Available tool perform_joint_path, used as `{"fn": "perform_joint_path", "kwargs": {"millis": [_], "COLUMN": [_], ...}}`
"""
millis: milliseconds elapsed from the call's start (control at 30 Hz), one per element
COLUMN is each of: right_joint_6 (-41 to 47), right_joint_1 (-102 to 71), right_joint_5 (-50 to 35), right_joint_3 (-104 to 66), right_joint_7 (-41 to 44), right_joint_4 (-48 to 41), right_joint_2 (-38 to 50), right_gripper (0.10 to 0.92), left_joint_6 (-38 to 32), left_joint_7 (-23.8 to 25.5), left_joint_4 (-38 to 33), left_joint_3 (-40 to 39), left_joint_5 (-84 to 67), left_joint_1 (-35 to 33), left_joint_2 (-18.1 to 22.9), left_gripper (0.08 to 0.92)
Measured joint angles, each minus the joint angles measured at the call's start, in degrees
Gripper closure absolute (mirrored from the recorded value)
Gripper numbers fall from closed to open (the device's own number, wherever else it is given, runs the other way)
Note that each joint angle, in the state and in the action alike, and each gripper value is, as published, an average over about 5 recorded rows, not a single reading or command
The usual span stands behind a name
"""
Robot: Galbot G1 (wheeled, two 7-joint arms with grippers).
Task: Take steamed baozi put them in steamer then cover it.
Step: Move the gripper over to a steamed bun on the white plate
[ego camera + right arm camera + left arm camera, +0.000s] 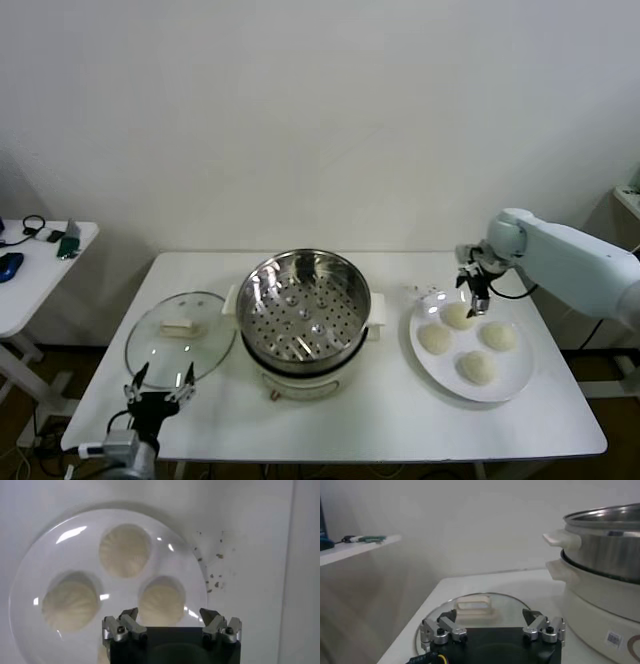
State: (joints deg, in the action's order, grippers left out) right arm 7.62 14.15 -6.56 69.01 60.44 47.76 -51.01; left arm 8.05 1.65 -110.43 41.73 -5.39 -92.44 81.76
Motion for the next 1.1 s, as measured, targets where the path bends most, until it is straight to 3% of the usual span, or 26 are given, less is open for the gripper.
{"fn": "perform_joint_path", "kwargs": {"millis": [533,900,1100], "right_joint_6": [-1.17,-1.94,-2.7], "right_joint_1": [-3.99,-4.33,-3.47], "right_joint_5": [2.93,3.45,3.22], "right_joint_3": [-5.38,-6.6,-6.2], "right_joint_7": [-0.12,0.74,1.44], "right_joint_4": [-6.66,-8.61,-8.24], "right_joint_2": [-3.38,-4.15,-3.84], "right_gripper": [0.21,0.344,0.355], "left_joint_6": [-0.26,0.22,0.42], "left_joint_7": [-0.08,-0.24,-0.4], "left_joint_4": [0.61,0.44,0.75], "left_joint_3": [-0.37,-0.1,-0.02], "left_joint_5": [0.34,0.38,0.4], "left_joint_1": [0.3,0.62,0.85], "left_joint_2": [0.09,0.14,0.13], "left_gripper": [0.177,0.177,0.177]}}
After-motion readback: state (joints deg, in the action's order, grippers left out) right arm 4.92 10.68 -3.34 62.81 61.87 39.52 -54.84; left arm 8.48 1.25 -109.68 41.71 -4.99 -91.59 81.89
